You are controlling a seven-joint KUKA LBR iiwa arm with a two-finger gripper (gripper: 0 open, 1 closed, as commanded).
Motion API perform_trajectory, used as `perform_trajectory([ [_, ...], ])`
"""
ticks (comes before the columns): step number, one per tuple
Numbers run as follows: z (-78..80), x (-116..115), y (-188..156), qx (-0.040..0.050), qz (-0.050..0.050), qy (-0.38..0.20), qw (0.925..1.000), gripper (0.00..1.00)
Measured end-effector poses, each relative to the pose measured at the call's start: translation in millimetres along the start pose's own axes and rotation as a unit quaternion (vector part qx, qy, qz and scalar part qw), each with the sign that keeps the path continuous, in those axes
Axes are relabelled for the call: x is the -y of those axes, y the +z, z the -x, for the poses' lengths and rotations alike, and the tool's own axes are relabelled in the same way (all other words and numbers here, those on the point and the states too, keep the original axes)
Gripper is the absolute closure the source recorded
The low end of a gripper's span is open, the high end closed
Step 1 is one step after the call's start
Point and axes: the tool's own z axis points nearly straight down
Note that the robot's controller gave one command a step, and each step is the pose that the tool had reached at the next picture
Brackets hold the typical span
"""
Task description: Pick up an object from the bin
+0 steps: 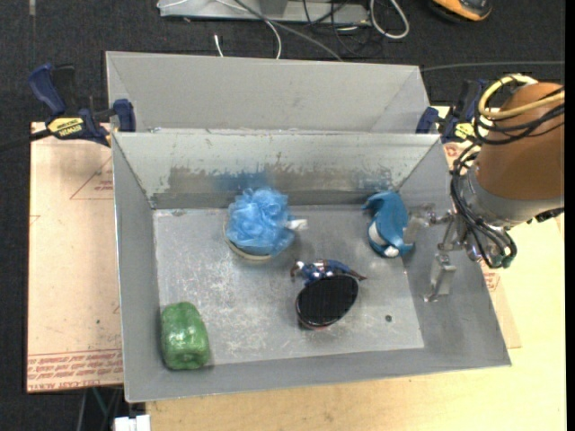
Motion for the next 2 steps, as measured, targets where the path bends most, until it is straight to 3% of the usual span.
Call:
perform_trajectory([
  [2,-0.3,-8,18,0.0051,-0.001,0.003,1.0,0.0],
])
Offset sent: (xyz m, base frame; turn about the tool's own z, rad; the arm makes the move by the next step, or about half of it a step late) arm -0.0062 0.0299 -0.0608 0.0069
